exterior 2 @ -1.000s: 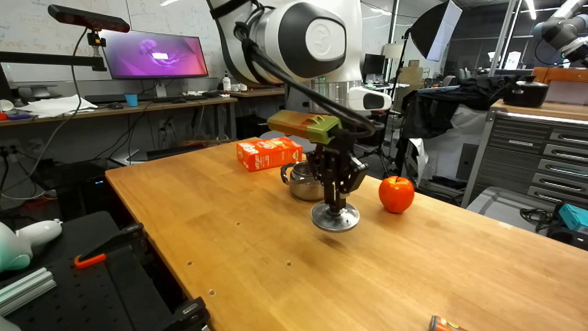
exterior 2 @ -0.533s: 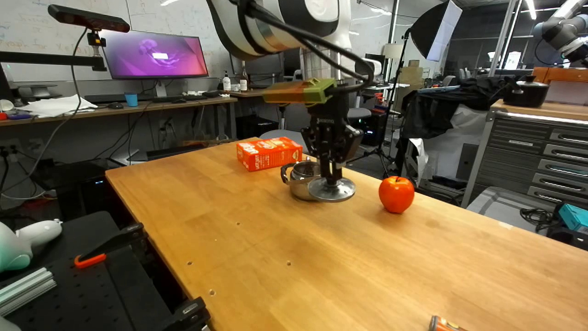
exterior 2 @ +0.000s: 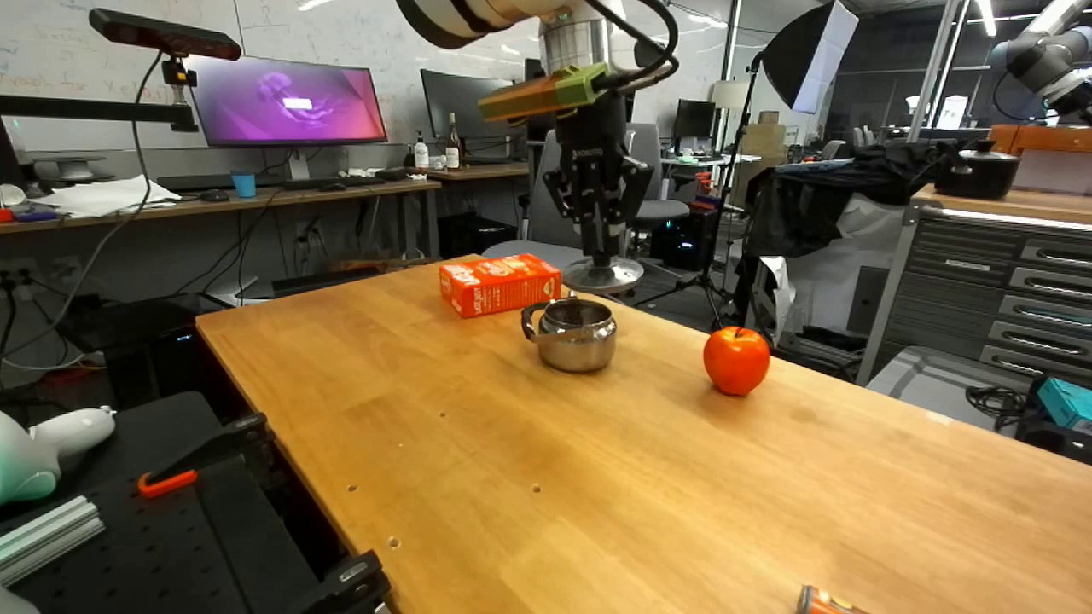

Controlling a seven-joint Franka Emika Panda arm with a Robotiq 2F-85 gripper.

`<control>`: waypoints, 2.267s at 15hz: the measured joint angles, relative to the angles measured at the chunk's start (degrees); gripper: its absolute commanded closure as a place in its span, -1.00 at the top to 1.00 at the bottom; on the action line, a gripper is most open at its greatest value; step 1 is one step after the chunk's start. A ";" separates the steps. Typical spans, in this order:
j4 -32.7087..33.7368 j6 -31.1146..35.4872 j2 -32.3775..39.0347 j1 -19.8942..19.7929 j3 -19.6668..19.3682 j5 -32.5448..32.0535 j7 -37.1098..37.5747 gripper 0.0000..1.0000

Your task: Pick up the lid from the table and put it on the kettle.

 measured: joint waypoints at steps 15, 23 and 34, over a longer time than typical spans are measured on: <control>10.76 -0.87 10.34 2.41 3.33 0.25 -0.26 -0.86; 16.62 -6.01 15.18 3.13 3.80 0.87 -1.57 -0.86; 18.27 -6.79 16.59 2.96 3.76 1.48 -2.52 -0.86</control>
